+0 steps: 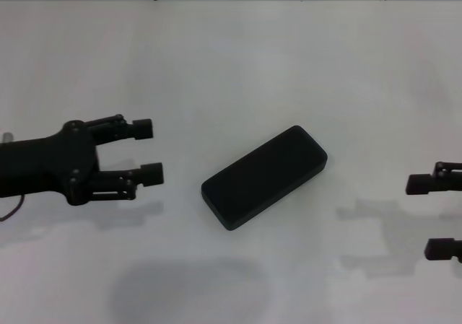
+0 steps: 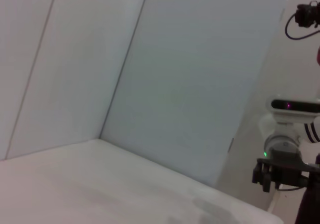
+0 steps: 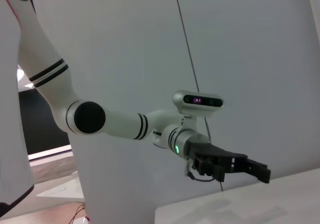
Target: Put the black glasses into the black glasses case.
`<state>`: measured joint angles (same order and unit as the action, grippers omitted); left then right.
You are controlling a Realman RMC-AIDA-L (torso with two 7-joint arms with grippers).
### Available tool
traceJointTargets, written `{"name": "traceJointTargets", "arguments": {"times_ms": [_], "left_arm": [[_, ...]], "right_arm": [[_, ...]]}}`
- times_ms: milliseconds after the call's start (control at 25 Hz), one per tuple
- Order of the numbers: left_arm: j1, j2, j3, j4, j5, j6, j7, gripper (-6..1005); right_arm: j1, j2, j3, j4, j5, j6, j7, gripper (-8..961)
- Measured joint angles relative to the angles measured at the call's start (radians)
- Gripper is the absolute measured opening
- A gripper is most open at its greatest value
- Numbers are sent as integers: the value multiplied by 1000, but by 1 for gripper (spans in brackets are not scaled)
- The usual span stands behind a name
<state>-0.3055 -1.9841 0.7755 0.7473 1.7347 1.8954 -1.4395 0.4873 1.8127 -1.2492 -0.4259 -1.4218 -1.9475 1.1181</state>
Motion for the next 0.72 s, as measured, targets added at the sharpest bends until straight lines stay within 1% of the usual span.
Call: {"name": "traceJointTargets", "arguments": {"times_ms": [40,200,400,720], "left_arm": [[-4,-2,0,-1,8,-1,0,801],[-8,-8,-1,-2,12,-1,1,875],[-8,-13,0,3,14,6,-5,875],[-9,-13,1,5,14,16,-6,875]], "right_arm": [[3,5,10,-2,-12,0,2,786],[6,10,25,-3,-22,1,8,783],[6,12,34,-9,-23,3,8,782],[6,16,41,-11,-22,13,10,782]]}}
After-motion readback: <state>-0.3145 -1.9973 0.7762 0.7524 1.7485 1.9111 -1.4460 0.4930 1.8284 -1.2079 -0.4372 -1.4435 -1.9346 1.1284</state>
